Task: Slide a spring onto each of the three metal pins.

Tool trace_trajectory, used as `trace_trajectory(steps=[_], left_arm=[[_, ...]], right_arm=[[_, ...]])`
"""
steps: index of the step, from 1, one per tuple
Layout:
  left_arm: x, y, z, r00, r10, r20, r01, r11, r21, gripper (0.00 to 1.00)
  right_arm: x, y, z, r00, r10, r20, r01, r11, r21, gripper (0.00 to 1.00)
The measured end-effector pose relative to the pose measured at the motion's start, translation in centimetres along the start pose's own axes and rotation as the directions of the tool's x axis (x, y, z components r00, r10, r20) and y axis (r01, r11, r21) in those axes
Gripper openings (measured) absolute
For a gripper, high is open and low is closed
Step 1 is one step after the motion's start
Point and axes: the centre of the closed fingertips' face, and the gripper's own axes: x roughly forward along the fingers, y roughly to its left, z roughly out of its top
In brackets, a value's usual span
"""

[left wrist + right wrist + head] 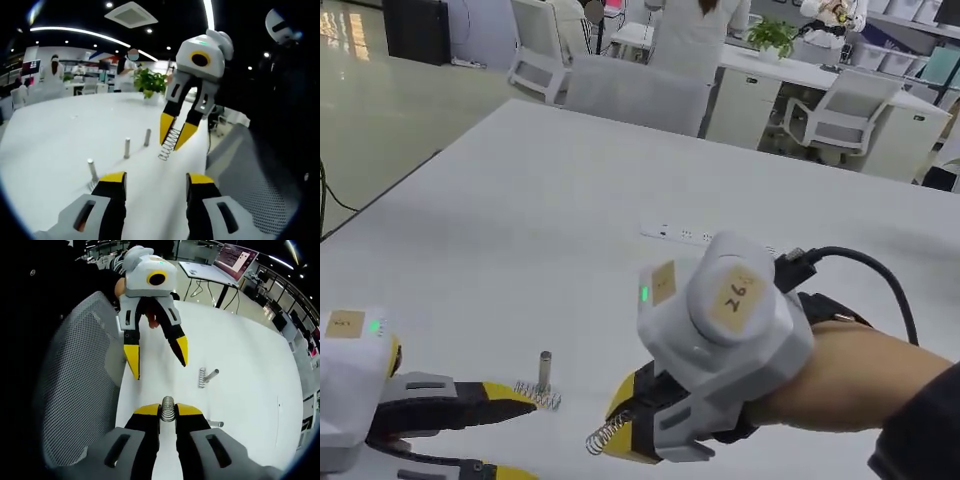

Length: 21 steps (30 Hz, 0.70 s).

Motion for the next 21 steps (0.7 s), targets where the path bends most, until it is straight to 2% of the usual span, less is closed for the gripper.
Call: trace_trajectory(steps=[9,16,21], left_arm=[[-1.4,0.5,-0.2,0.9984,0.055,0.015,-0.055,0.998,-0.023,0.47],[-2.9,0.3,-0.3,0.9943,0.098,0.042,-0.096,0.994,-0.052,0.48],[-3.2,0.1,-0.2,0.9913,0.118,0.058,-0.114,0.991,-0.063,0.48]], right_arm=[[-0.3,-0.5,-1.1,0.9999,-0.006,-0.015,0.006,1.000,0.020,0.08],[-0.6,-1.0,-1.8,0.9994,-0.013,-0.031,0.014,0.999,0.029,0.08],[-1.0,-1.5,-2.4,0.9988,-0.026,-0.042,0.027,0.999,0.039,0.08]])
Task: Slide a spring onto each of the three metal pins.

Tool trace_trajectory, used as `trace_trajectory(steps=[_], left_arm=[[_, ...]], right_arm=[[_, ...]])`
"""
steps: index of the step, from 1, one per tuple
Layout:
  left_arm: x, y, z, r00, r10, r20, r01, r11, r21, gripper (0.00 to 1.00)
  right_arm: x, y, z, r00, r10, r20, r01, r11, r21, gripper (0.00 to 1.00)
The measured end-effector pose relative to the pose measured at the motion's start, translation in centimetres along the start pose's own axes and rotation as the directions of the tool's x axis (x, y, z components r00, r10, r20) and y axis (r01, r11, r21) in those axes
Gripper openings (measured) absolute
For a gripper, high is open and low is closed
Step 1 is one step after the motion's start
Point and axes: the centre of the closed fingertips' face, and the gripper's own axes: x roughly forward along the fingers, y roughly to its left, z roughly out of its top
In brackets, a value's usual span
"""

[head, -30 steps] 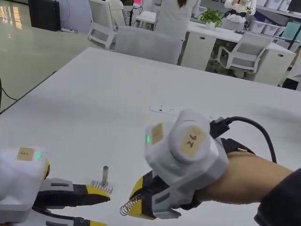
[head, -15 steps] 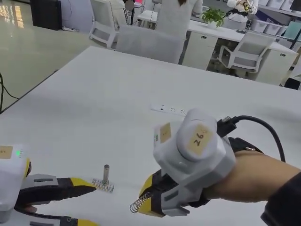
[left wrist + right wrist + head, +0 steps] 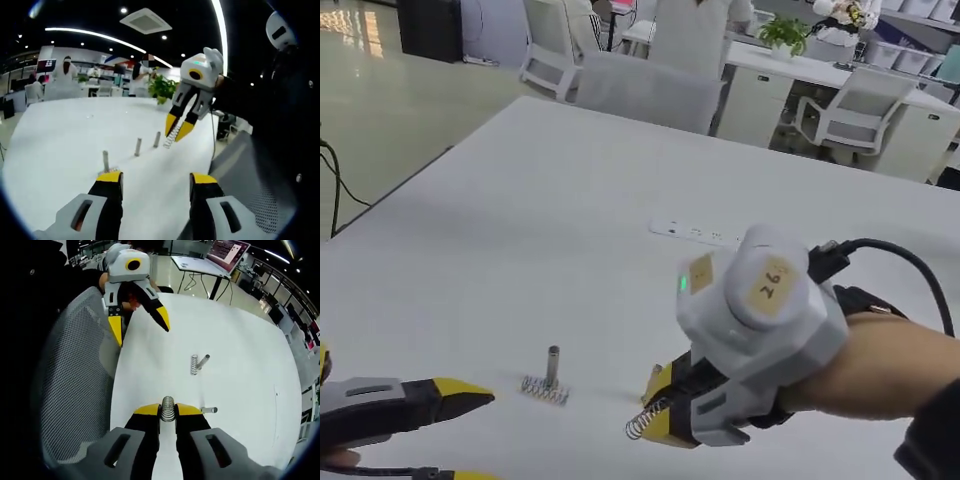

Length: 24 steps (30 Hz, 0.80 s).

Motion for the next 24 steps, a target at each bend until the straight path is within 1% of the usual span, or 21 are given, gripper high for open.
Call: trace_trajectory(steps=[3,5,10,13,16,20,24], left_arm=[[0.3,-0.2,-0.1,1.0000,0.002,0.006,-0.002,1.000,-0.004,0.48],[0.4,-0.4,-0.2,1.0000,-0.004,0.000,0.004,1.000,0.000,0.48],[0.4,-0.4,-0.3,1.0000,0.001,-0.008,-0.001,1.000,0.009,0.48],[0.4,-0.4,-0.5,0.9999,0.003,-0.013,-0.003,1.000,0.012,0.48],[0.4,-0.4,-0.5,0.9999,0.002,-0.015,-0.002,1.000,0.013,0.48],[0.4,-0.3,-0.5,0.9999,0.005,-0.014,-0.005,1.000,0.013,0.48],[0.3,-0.3,-0.5,0.9999,0.008,-0.010,-0.008,1.000,0.010,0.48]], right_arm=[[-0.2,-0.4,-0.5,0.9998,-0.012,-0.016,0.012,1.000,0.004,0.08],[-0.4,-0.7,-0.8,0.9995,-0.020,-0.024,0.020,1.000,0.007,0.08],[-1.1,-1.8,-1.4,0.9985,-0.041,-0.037,0.042,0.999,0.015,0.08],[-1.4,-2.4,-1.5,0.9979,-0.050,-0.042,0.051,0.999,0.020,0.08],[-1.6,-3.2,-1.7,0.9963,-0.064,-0.058,0.065,0.998,0.018,0.08],[-1.8,-4.2,-1.6,0.9954,-0.071,-0.064,0.072,0.997,0.018,0.08],[-1.7,-5.6,-1.6,0.9928,-0.086,-0.083,0.088,0.996,0.011,0.08]])
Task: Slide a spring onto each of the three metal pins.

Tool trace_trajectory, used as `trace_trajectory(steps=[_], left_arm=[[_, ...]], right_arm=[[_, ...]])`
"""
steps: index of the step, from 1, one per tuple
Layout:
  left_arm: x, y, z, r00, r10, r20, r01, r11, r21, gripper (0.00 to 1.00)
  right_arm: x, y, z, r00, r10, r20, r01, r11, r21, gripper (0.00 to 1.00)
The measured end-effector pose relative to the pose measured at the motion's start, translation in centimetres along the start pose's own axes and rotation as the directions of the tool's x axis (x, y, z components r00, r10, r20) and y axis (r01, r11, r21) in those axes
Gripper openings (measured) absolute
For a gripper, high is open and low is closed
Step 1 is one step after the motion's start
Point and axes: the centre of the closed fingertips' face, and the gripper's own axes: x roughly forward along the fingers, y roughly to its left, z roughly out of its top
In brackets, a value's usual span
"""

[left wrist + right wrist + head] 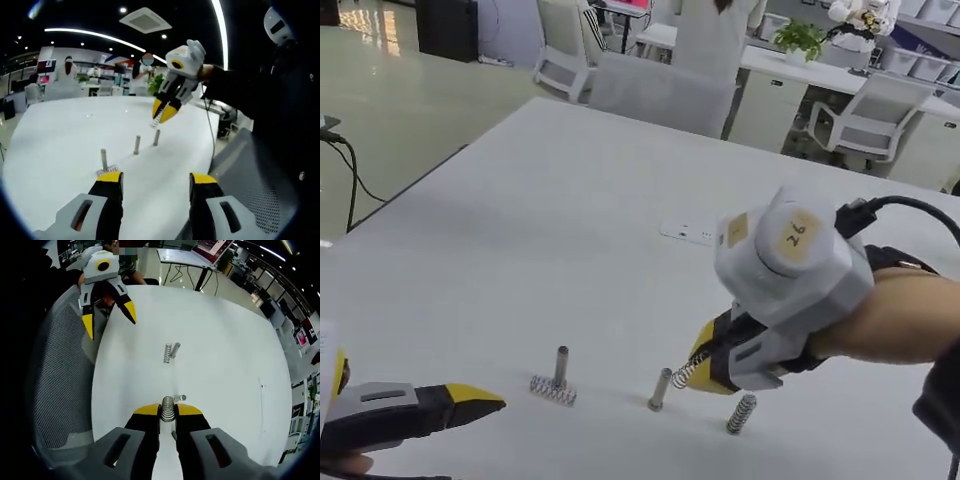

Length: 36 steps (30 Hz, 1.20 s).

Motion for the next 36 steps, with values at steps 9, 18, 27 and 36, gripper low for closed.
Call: trace_trajectory(steps=[9,18,27,36], left_arm=[[0.1,-0.1,-0.1,1.0000,-0.006,-0.006,0.006,1.000,0.004,0.47],[0.2,-0.3,-0.3,0.9998,-0.014,-0.013,0.015,1.000,0.008,0.47],[0.2,-0.2,-0.3,0.9999,-0.013,-0.008,0.013,1.000,0.010,0.47],[0.1,-0.1,-0.3,0.9999,-0.008,-0.009,0.008,1.000,0.011,0.46]], right_arm=[[1.0,-2.2,0.1,0.9994,-0.002,-0.036,0.002,1.000,-0.004,0.08],[3.0,-2.5,-0.6,0.9955,0.045,-0.083,-0.044,0.999,0.014,0.08],[3.9,-2.6,-1.4,0.9916,0.062,-0.114,-0.058,0.998,0.031,0.08],[4.5,-2.4,-1.4,0.9892,0.078,-0.124,-0.074,0.997,0.033,0.08]])
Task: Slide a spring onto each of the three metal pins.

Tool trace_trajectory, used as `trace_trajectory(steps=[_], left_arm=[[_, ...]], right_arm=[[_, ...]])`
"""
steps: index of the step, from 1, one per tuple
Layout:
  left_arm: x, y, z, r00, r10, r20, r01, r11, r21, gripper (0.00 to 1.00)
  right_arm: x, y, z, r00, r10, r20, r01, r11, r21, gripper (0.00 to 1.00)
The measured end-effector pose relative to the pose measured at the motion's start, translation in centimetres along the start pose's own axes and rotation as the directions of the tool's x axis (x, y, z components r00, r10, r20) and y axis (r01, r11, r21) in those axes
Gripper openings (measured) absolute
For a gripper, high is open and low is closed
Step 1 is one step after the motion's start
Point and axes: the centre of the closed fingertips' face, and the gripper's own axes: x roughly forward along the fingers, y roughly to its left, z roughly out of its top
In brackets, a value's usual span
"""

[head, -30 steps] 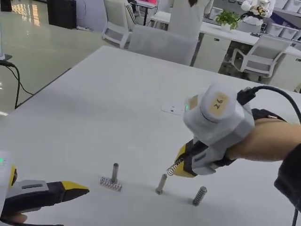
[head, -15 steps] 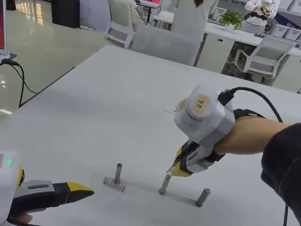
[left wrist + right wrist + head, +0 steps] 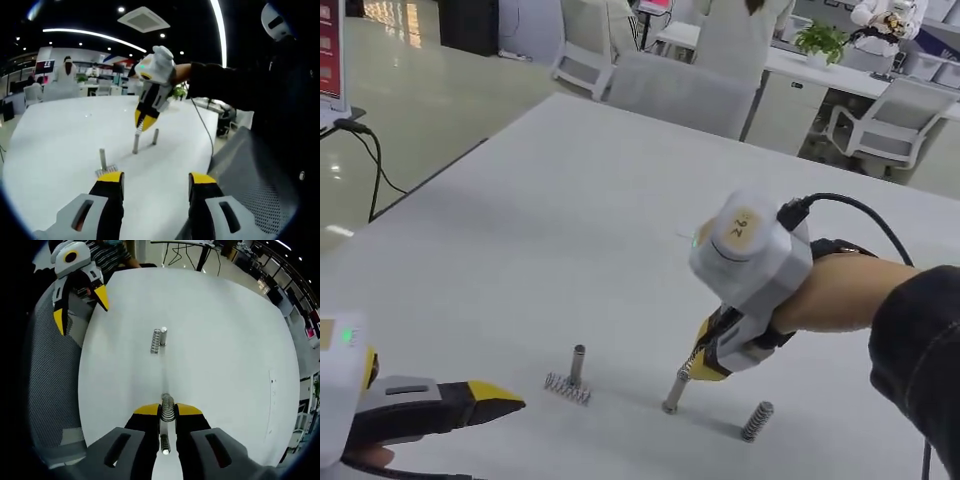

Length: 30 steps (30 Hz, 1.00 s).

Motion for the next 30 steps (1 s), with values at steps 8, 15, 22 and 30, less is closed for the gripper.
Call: trace_trajectory(steps=[8,15,22,30], left_arm=[[0.0,0.0,0.0,1.0000,0.005,-0.004,-0.005,1.000,0.003,0.46],[0.0,0.0,0.1,0.9999,0.007,-0.007,-0.007,1.000,0.003,0.45],[0.0,0.0,0.2,0.9999,0.009,-0.007,-0.009,1.000,0.003,0.45],[0.0,0.0,0.1,0.9999,0.008,-0.008,-0.008,1.000,0.004,0.45]], right_arm=[[1.1,0.1,-0.1,0.9996,0.005,-0.028,-0.006,1.000,-0.015,0.08],[2.2,0.3,0.0,0.9992,0.018,-0.036,-0.018,1.000,-0.013,0.08],[3.4,0.7,-0.2,0.9985,0.031,-0.045,-0.032,0.999,-0.013,0.08],[4.6,0.8,-0.6,0.9981,0.026,-0.056,-0.027,1.000,-0.012,0.08]])
